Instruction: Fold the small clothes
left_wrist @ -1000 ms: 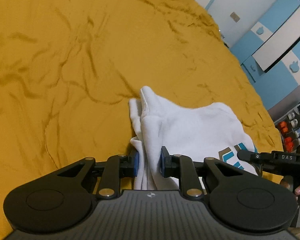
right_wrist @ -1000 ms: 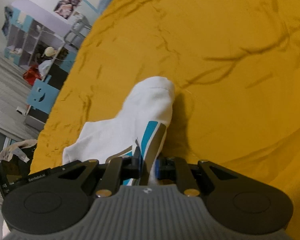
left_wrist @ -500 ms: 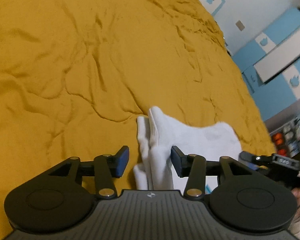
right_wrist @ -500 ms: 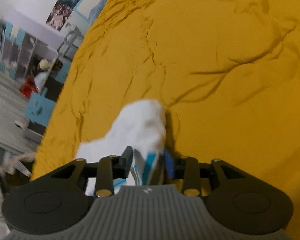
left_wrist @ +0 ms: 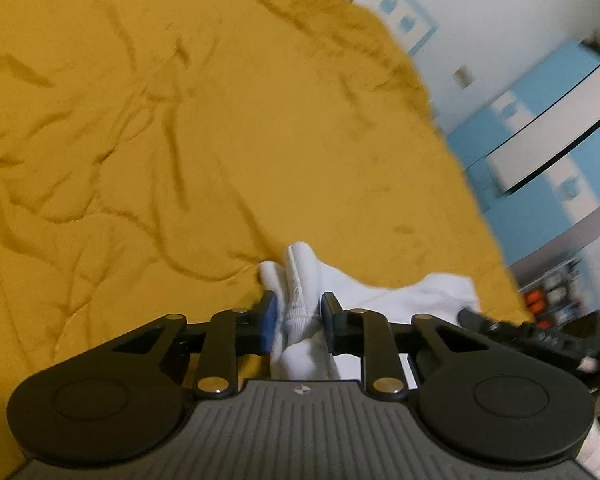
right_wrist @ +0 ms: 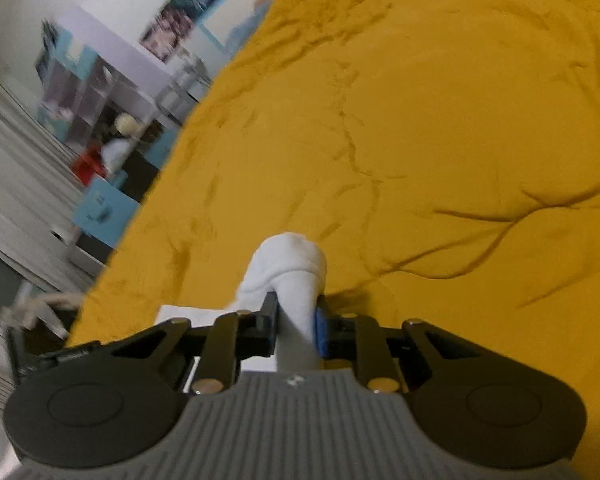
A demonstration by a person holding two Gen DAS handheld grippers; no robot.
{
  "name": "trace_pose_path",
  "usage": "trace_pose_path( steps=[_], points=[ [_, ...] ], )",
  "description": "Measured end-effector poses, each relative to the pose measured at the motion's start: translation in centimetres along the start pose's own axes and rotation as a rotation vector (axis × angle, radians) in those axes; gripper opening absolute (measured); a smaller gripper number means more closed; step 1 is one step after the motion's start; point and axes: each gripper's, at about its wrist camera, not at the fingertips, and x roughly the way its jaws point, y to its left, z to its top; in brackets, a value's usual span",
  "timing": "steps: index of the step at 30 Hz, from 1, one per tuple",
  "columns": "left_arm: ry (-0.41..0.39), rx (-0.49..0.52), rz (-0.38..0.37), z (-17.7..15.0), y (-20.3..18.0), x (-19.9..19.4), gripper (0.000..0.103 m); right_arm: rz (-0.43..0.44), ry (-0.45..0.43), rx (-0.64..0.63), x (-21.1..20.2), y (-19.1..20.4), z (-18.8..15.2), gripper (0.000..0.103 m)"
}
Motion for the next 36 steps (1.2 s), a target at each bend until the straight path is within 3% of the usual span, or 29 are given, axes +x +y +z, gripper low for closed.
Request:
trace_pose_path(
  steps=[5,9,14,20,24,26,29,32,36],
  points=[
    [0.012,0.043,0.046,-0.2,-0.3,0.8,0.026,-0.059,0.055,0.040,1.9,-2.2,-0.3,0.013],
    [0.013,0.067,0.079,-0.1,-1.0,-0.2,0.035,-0.100,0.063,0.043,2.2,-1.8,0.0,0.016],
    [-0.041,0.127,0.168,0.2,-2.5,-3.8,0.035,-0.222,0.039,-0.051,-0.9,0.6,0.1,0.019],
    [-0.069,0.268,0.144,-1.9,-7.0,-8.2,0.034,-0.221,0.049,-0.239,-6.1,5.6,-1.7,0.019],
    [-0.040,0.370,0.119,-4.5,-9.9,-8.4,0.026,-0.220,0.061,-0.389,-8.0,9.1,-5.4,0.019],
    [-0.012,0.401,0.145,-5.8,-10.4,-7.5,0.021,-0.254,0.055,-0.453,-8.0,9.7,-7.3,0.019],
    [0.041,0.387,0.200,-7.4,-9.6,-5.6,0.014,-0.282,0.068,-0.430,-7.5,8.9,-8.9,0.018],
    [0.063,0.385,0.257,-8.7,-7.9,-4.7,0.006,-0.296,0.078,-0.400,-7.6,7.1,-10.6,0.012],
    [0.065,0.357,0.249,-8.6,-7.1,-4.8,0.006,-0.306,0.067,-0.349,-8.0,5.3,-11.6,0.011]
  ],
)
